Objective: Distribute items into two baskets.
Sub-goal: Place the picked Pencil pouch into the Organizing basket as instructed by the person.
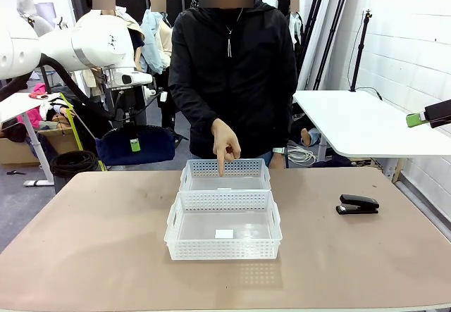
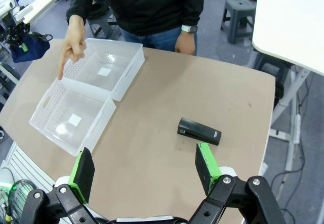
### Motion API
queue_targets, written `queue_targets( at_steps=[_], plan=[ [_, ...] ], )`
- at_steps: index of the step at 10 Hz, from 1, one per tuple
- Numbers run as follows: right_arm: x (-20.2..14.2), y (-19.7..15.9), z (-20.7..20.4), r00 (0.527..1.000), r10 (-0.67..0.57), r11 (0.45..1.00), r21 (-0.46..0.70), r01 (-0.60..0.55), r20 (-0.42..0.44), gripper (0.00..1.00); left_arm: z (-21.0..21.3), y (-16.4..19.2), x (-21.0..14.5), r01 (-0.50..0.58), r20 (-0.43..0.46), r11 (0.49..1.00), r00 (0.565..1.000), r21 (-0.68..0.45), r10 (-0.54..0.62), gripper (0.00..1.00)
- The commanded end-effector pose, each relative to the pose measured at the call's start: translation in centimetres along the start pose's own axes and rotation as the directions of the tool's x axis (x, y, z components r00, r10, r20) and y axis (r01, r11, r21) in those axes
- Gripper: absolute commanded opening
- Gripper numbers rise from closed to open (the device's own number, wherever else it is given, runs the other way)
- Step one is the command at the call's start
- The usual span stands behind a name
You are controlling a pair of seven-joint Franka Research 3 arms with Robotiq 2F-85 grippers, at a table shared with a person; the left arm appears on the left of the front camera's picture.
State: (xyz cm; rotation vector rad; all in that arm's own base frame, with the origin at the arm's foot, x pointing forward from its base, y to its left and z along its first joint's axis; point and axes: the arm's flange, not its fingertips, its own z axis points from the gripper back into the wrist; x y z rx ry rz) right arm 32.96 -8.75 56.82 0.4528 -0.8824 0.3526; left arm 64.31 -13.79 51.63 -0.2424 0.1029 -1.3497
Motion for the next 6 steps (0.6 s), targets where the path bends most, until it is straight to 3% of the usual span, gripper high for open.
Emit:
queue_targets(
  at_steps=[1,6],
  plan=[
    [-0.04,-0.02,-0.16,1.0,-0.003,1.0,0.01,0.003,0.0,1.0,0.4,0.07,0.08,-0.004,0.001,1.0,1.0,0.005,0.004,0.0],
    [-0.04,-0.02,-0.16,1.0,-0.003,1.0,0.01,0.003,0.0,1.0,0.4,0.07,0.08,-0.004,0.001,1.0,1.0,0.005,0.004,0.0]
  ],
)
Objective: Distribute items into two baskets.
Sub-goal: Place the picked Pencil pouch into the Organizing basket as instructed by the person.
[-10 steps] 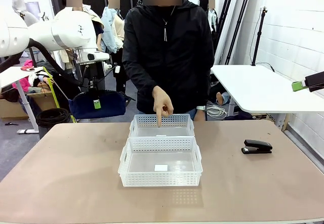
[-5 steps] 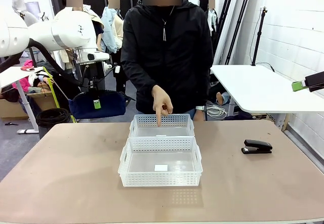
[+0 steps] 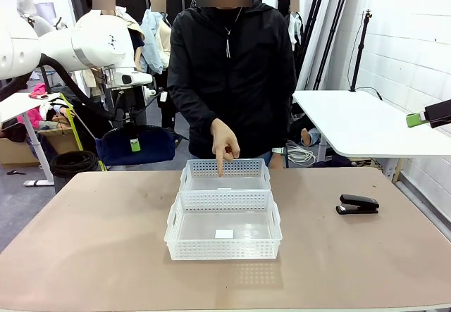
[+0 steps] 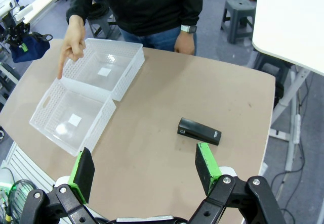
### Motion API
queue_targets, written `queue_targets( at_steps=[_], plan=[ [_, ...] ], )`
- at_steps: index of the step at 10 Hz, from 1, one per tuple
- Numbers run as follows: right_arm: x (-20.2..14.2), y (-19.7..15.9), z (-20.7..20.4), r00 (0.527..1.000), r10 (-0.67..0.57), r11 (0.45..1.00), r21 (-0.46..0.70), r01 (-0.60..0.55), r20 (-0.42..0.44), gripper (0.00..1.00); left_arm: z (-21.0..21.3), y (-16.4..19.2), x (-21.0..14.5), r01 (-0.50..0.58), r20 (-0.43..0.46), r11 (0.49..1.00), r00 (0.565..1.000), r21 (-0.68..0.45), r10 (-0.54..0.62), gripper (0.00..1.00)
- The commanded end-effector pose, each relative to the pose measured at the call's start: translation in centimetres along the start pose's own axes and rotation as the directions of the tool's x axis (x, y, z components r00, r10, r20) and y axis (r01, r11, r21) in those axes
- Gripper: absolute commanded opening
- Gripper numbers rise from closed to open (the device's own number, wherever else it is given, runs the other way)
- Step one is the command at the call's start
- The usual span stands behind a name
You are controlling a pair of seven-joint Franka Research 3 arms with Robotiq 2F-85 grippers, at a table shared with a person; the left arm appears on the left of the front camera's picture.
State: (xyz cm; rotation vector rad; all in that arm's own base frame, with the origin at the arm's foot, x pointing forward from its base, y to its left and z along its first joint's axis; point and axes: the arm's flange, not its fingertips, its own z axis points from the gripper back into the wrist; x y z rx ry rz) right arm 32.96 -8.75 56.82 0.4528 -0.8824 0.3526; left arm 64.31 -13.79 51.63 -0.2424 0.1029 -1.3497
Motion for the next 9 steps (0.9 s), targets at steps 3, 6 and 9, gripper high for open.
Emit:
queue_targets(
  at_steps=[3,6,9],
  plan=[
    [0.0,0.0,-0.2,1.0,-0.003,1.0,0.01,0.003,0.0,1.0,0.4,0.1,0.1,-0.004,0.001,1.0,1.0,0.005,0.004,0.0],
    [0.0,0.0,-0.2,1.0,-0.003,1.0,0.01,0.003,0.0,1.0,0.0,-1.4,0.4,0.004,-0.005,1.0,1.0,0.012,-0.004,0.0],
    [0.0,0.0,-0.2,1.0,-0.003,1.0,0.01,0.003,0.0,1.0,-1.0,-5.6,0.3,0.052,-0.004,0.999,0.999,0.002,-0.052,0.0]
  ],
)
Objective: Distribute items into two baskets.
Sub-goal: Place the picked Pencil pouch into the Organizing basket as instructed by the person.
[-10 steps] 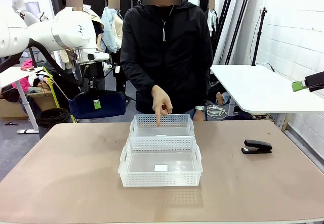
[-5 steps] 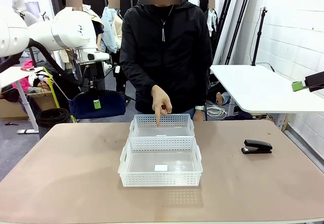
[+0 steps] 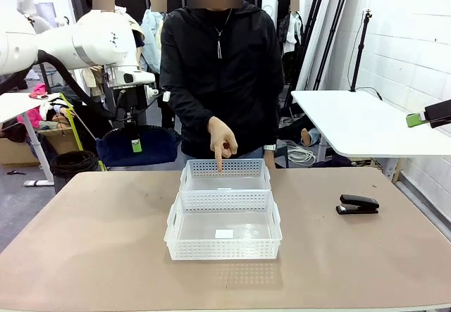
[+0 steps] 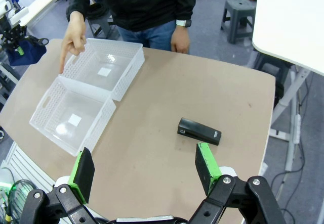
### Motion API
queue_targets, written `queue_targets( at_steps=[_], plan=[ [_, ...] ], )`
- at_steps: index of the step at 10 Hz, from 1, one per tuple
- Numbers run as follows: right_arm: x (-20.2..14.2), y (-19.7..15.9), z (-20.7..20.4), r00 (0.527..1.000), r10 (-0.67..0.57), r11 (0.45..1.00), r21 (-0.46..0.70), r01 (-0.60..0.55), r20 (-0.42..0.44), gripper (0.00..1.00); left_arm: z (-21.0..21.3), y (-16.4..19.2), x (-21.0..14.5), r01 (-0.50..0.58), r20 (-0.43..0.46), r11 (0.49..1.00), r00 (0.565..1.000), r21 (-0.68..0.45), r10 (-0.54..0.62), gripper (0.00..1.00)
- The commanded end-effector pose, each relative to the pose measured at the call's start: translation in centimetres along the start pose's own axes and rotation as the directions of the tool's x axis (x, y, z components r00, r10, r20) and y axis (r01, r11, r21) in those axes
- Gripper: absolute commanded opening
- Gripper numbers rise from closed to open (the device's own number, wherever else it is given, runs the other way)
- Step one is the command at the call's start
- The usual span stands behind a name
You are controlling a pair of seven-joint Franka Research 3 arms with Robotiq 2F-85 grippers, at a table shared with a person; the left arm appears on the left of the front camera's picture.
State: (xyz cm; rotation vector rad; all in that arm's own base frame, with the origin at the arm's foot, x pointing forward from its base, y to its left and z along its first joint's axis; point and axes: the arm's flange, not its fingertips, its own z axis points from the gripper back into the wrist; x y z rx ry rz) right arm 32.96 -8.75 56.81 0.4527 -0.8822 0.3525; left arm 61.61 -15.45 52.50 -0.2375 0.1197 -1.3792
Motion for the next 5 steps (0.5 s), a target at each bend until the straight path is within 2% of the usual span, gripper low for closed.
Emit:
queue_targets(
  at_steps=[1,3,5],
  plan=[
    [0.0,0.0,-0.2,1.0,-0.003,1.0,0.01,0.003,0.0,1.0,-1.6,-4.4,-0.5,0.046,0.009,0.998,0.999,0.033,-0.046,0.0],
    [0.0,0.0,-0.2,1.0,-0.003,1.0,0.01,0.003,0.0,1.0,-2.2,-6.7,-1.3,0.044,0.011,0.997,0.999,0.066,-0.045,0.0],
    [0.0,0.0,-0.2,1.0,-0.003,1.0,0.01,0.003,0.0,1.0,-2.9,-9.7,-1.9,0.098,0.052,0.994,0.994,0.058,-0.101,0.0]
  ],
)
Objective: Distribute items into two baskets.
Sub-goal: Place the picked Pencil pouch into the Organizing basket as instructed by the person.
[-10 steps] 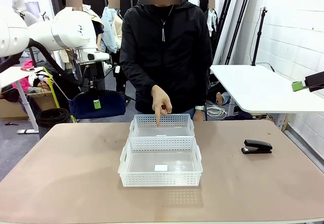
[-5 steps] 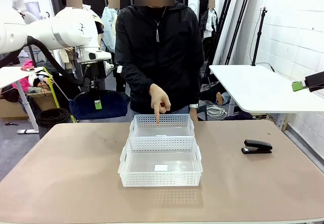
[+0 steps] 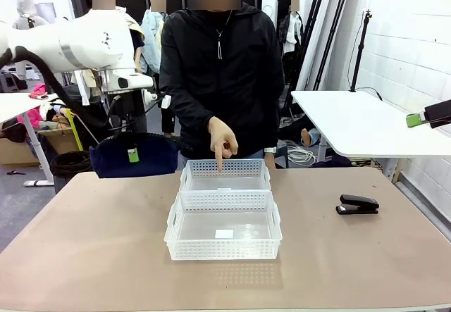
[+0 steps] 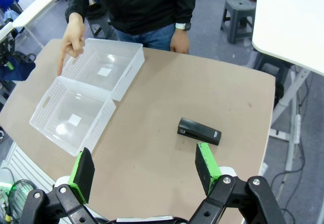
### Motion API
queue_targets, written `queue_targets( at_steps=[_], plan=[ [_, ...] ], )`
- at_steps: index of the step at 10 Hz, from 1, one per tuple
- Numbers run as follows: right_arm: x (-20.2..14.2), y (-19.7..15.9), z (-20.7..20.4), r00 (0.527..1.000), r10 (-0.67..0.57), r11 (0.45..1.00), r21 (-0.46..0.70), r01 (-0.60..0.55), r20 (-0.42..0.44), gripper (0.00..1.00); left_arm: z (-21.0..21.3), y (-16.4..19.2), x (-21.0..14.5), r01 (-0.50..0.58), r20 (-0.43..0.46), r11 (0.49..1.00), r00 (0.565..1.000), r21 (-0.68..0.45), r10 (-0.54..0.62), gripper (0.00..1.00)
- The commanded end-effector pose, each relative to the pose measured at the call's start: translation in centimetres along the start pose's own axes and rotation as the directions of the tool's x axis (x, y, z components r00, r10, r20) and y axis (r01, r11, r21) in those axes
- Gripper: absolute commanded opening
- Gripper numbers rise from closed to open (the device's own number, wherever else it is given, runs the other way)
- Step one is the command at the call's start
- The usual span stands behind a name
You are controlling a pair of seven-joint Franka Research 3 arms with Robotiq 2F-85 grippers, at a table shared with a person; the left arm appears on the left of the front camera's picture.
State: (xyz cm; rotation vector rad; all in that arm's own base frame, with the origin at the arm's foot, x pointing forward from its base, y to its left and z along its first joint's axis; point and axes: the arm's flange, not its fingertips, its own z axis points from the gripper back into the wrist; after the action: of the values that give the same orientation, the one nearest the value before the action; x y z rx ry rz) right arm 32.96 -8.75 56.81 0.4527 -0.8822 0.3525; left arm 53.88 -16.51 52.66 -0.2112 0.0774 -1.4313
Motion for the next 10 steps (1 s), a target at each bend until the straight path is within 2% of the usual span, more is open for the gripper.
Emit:
queue_targets(
  at_steps=[1,3,5,8,10],
  plan=[
    [0.0,0.0,-0.2,1.0,-0.003,1.0,0.01,0.003,0.0,1.0,-1.7,-2.9,-1.5,0.066,0.043,0.998,0.997,0.019,-0.067,0.0],
    [0.0,0.0,-0.2,1.0,-0.003,1.0,0.01,0.003,0.0,1.0,-2.3,-4.1,-0.7,0.164,0.047,0.986,0.985,0.011,-0.165,0.0],
    [0.0,0.0,-0.2,1.0,-0.003,1.0,0.01,0.003,0.0,1.0,-2.1,-4.9,0.1,0.192,0.04,0.981,0.98,0.029,-0.193,0.0],
    [0.0,0.0,-0.2,1.0,-0.003,1.0,0.01,0.003,0.0,1.0,-2.1,-3.1,3.3,0.279,0.074,0.96,0.958,-0.006,-0.278,0.0],
    [0.0,0.0,-0.2,1.0,-0.003,1.0,0.01,0.003,0.0,1.0,-2.6,-2.2,5.4,0.273,0.091,0.962,0.959,-0.027,-0.27,0.0]
  ],
)
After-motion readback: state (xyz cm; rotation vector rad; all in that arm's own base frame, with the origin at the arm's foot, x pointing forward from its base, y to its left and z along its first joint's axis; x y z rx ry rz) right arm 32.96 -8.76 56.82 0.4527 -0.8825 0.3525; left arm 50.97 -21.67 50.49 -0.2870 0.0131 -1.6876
